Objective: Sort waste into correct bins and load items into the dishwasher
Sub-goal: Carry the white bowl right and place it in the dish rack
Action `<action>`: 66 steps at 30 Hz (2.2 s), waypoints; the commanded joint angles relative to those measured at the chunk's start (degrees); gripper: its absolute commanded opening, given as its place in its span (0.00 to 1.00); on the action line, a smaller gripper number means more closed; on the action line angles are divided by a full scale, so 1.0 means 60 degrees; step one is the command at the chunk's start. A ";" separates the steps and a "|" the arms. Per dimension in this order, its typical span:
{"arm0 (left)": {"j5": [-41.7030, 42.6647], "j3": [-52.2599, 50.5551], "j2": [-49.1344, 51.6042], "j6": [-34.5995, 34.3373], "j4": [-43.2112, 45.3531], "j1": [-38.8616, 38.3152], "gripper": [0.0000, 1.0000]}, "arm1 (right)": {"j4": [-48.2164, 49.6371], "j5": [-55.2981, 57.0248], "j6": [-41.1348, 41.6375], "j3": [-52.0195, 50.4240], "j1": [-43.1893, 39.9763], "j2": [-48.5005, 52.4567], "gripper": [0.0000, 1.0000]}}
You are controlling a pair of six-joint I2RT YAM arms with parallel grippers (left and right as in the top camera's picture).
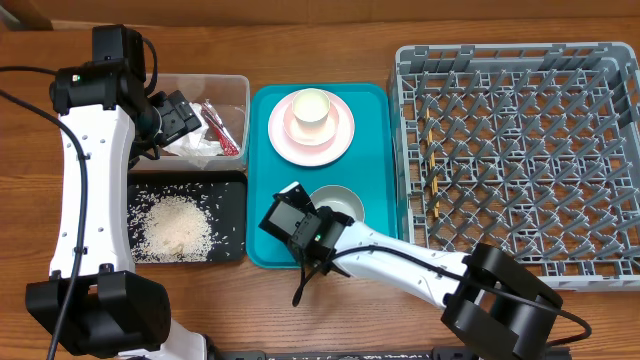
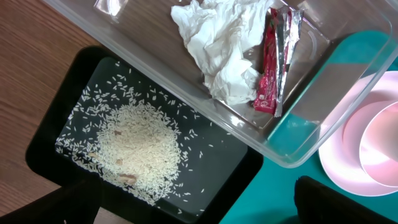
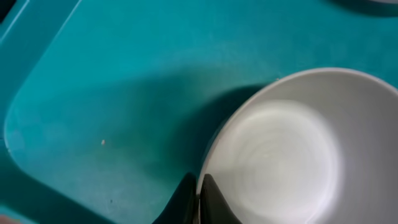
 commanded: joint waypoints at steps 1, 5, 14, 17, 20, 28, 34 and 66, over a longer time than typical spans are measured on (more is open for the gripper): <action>-0.0025 0.0215 -0.0029 0.0011 0.0007 0.0033 1.00 | -0.0437 -0.0153 -0.0193 0.0969 -0.0095 -0.0492 0.04; -0.0029 0.0215 -0.0029 0.0011 0.0007 0.0033 1.00 | -0.1555 -0.0565 -0.0627 0.2368 -0.0543 -0.0965 0.04; -0.0025 0.0215 -0.0029 0.0011 0.0007 0.0033 1.00 | -0.2918 -0.5082 -0.2488 0.5322 -0.3982 -0.1636 0.04; -0.0029 0.0215 -0.0029 0.0011 0.0007 0.0033 1.00 | -0.2503 -0.7872 -0.2980 0.5457 -0.5876 -0.1628 0.04; -0.0029 0.0215 -0.0029 0.0011 0.0007 0.0033 1.00 | -0.1872 -1.0936 -0.3162 0.5453 -0.7792 -0.1381 0.04; -0.0029 0.0215 -0.0029 0.0011 0.0007 0.0033 1.00 | 0.0470 -1.7697 -0.3166 0.5453 -1.1052 0.0248 0.04; -0.0029 0.0215 -0.0029 0.0011 0.0007 0.0033 1.00 | 0.0539 -1.7693 -0.3042 0.5446 -1.1675 0.1639 0.04; -0.0029 0.0215 -0.0029 0.0011 0.0007 0.0033 1.00 | 0.0288 -1.6976 -0.2255 0.5435 -1.2979 0.3931 0.33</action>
